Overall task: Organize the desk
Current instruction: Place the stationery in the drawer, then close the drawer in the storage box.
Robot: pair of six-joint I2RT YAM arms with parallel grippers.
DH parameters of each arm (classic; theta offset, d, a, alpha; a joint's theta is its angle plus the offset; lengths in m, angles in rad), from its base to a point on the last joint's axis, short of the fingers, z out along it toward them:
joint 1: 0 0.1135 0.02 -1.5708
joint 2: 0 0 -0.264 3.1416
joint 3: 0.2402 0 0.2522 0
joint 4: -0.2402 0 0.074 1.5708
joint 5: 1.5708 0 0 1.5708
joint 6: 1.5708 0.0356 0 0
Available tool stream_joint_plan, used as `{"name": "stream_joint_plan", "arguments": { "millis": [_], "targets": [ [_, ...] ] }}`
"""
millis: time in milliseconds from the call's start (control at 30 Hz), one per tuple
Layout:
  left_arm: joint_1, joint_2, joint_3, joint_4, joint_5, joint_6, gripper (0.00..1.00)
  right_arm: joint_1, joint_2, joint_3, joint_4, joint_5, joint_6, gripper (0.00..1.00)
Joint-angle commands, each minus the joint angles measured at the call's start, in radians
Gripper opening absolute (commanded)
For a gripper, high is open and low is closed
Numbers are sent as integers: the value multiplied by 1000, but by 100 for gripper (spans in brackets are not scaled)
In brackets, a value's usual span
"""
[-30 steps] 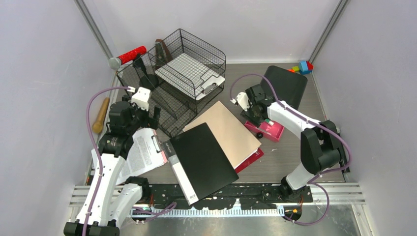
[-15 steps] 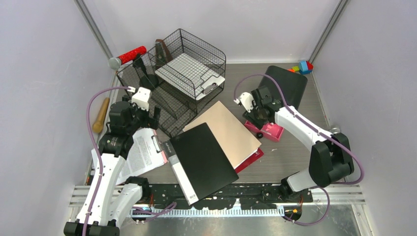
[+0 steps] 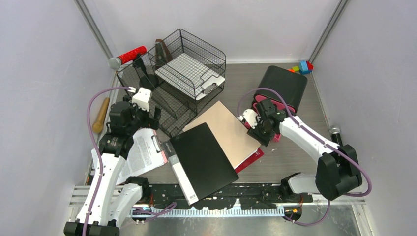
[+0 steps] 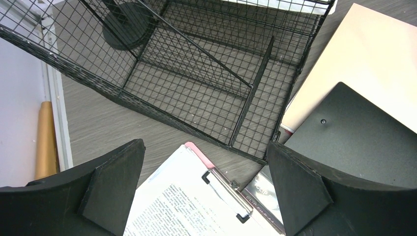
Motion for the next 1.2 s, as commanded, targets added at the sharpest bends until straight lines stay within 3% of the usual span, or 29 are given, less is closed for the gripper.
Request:
{"name": "stream_joint_plan", "arguments": {
  "millis": [0,500,1167],
  "targets": [
    [5,-7,-1,47,19,6,99,-3,0,-43,-13,-29,-21,56],
    [6,-7,-5,43,22,8,99,-11,156,-64,133,134,-37,54],
    [5,-4,-6,47,22,9,99,-66,179,-32,287,245,-6,54]
  ]
}}
